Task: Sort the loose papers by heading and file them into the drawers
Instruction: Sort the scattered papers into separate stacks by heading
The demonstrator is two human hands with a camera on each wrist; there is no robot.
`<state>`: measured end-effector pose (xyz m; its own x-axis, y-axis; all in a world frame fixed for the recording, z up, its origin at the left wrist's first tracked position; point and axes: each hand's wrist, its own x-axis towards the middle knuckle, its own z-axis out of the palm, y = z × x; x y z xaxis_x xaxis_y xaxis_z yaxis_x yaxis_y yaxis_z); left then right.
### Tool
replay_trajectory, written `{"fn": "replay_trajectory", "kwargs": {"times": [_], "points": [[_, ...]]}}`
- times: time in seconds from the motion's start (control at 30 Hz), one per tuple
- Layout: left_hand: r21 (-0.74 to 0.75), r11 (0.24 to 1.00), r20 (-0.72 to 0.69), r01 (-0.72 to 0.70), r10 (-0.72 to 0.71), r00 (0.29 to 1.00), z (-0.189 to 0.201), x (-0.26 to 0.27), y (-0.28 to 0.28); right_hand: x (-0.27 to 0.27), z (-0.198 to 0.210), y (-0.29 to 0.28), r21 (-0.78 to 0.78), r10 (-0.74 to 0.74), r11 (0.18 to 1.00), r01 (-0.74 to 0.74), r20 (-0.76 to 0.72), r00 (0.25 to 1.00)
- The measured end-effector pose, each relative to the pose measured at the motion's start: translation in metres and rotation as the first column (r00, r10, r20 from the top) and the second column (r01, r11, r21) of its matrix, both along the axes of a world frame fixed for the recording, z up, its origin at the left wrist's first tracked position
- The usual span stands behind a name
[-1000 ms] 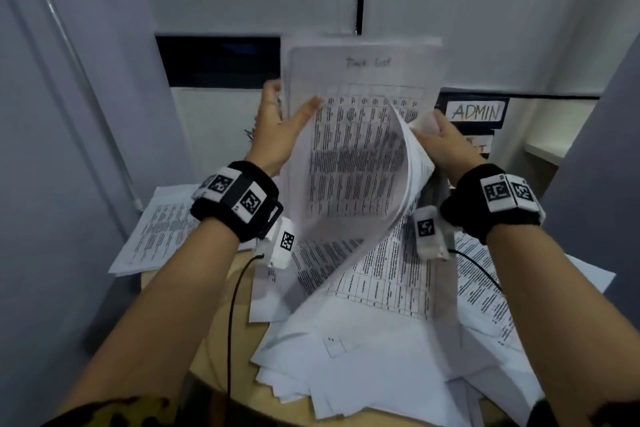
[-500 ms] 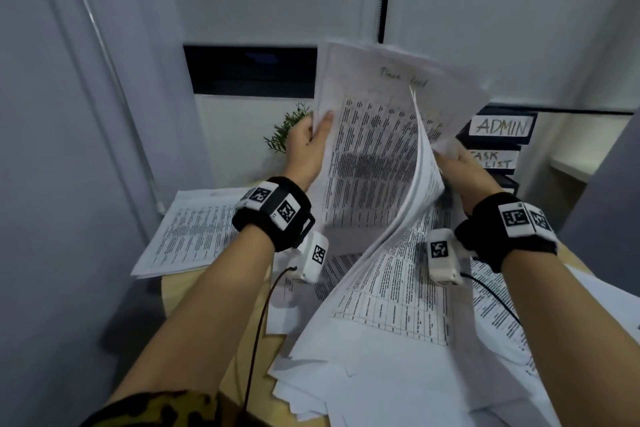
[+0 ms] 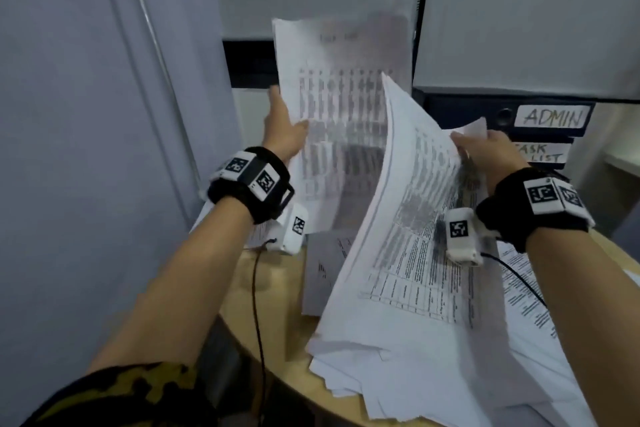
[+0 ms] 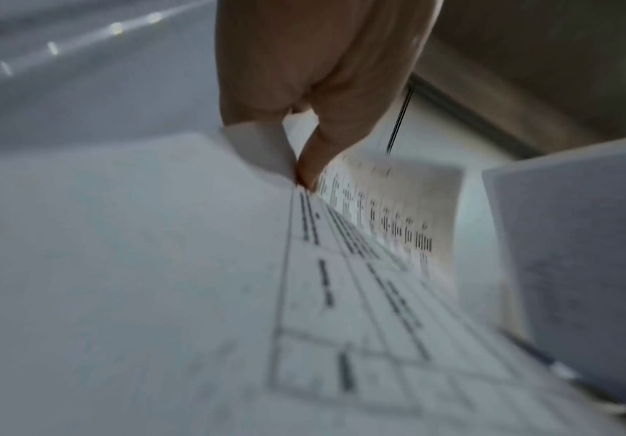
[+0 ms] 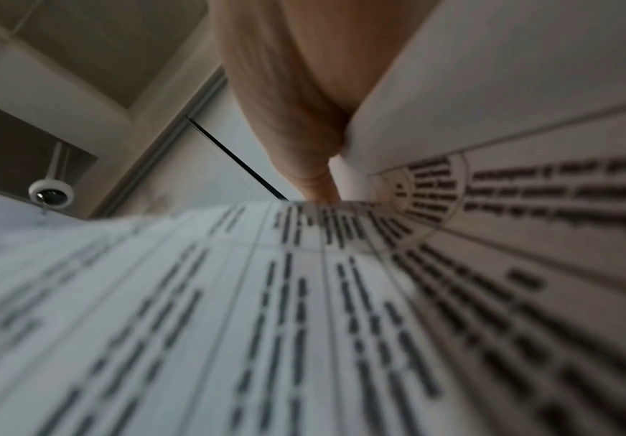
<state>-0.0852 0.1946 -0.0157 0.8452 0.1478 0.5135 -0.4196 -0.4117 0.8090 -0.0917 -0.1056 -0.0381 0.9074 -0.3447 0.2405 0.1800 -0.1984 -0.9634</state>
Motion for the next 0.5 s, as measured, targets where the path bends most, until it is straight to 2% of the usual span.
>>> {"fn": "replay_trajectory", "kwargs": {"times": [0.07,0.13,0.23,0.27,0.33,0.37,0.47,0.5], "points": [[0.128,0.991,-0.099,-0.049,0.062,0.993,-0.015,-0.001,0.035,0.003,-0.009,0.002,-0.028,-0.013,1.000,0.010,-0.095,0.995],[0.211,0.975,-0.203,-0.071,0.115,0.972,-0.033,-0.003,0.060,0.008,-0.024,0.000,-0.121,-0.048,0.992,0.022,-0.219,0.975],[0.385,0.920,-0.411,-0.069,0.238,0.880,-0.052,-0.010,0.080,0.018,-0.044,-0.005,-0.210,-0.082,0.978,0.015,-0.318,0.945],[0.514,0.856,-0.449,-0.060,0.328,0.831,-0.056,-0.014,0.083,0.022,-0.049,-0.006,-0.240,-0.097,0.971,0.010,-0.353,0.931],[0.775,0.629,-0.459,0.056,0.500,0.734,-0.067,-0.021,0.089,0.020,-0.053,-0.003,-0.277,-0.120,0.961,-0.005,-0.432,0.894],[0.842,0.526,-0.441,0.119,0.546,0.712,-0.072,-0.022,0.092,0.019,-0.055,-0.004,-0.296,-0.120,0.955,-0.024,-0.459,0.880],[0.932,0.304,-0.347,0.196,0.600,0.721,-0.084,-0.024,0.099,0.017,-0.063,-0.009,-0.362,-0.098,0.926,-0.108,-0.507,0.857],[0.940,0.287,-0.328,0.186,0.607,0.724,-0.088,-0.023,0.102,0.018,-0.065,-0.012,-0.370,-0.090,0.921,-0.121,-0.504,0.859]]}}
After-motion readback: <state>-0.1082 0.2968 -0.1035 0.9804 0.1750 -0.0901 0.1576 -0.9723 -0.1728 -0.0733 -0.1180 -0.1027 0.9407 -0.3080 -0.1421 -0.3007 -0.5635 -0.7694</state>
